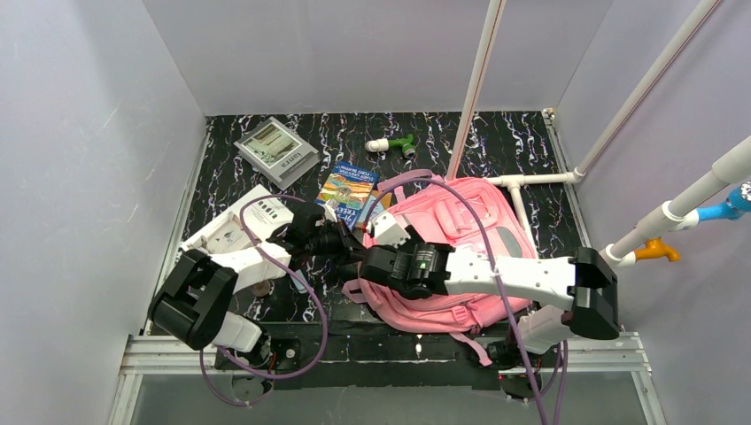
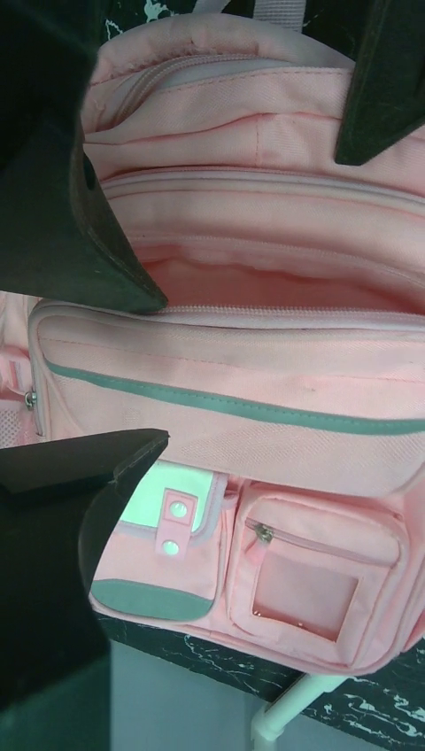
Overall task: Pack the student bag
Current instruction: Unzip the student bag at the center of the board.
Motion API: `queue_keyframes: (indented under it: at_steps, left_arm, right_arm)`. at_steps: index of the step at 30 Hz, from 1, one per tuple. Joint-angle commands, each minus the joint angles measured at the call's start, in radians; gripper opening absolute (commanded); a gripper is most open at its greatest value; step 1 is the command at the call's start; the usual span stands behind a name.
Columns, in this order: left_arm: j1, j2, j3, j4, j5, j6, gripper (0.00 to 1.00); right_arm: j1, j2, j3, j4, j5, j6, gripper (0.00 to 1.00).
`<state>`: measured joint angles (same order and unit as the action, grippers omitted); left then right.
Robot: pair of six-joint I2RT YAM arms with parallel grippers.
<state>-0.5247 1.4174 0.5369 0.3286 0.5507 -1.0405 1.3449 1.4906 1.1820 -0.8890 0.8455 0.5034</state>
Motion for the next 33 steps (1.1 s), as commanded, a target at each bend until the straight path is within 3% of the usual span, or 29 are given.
queue_keyframes:
  at_steps: [1,7,13,18,21,27,33]
  left_arm:
    - [-0.001,-0.041,0.019,-0.043,0.049,0.014,0.0]
    - [-0.001,-0.064,0.028,-0.052,0.048,0.011,0.0]
    - [-0.002,-0.081,0.029,-0.067,0.046,0.014,0.0]
    - [-0.001,-0.082,0.031,-0.068,0.045,0.014,0.0]
    - [-0.001,-0.084,0.032,-0.069,0.047,0.014,0.0]
    - [0.0,-0.097,0.025,-0.076,0.042,0.02,0.0]
    - [0.001,-0.099,0.031,-0.077,0.042,0.017,0.0]
  right_arm:
    - [-0.013,-0.053,0.014,-0.049,0.14,0.019,0.57]
    - [-0.012,0.049,0.023,-0.105,0.142,0.077,0.51]
    - [-0.009,0.12,0.055,-0.145,0.205,0.123,0.53]
    - [0.006,0.1,0.036,0.022,0.054,0.014,0.66]
    - [0.007,0.099,0.012,0.054,0.087,0.02,0.67]
    - [0.007,0.201,0.091,-0.209,0.271,0.211,0.55]
    - [0.007,0.21,0.054,-0.154,0.244,0.204,0.47]
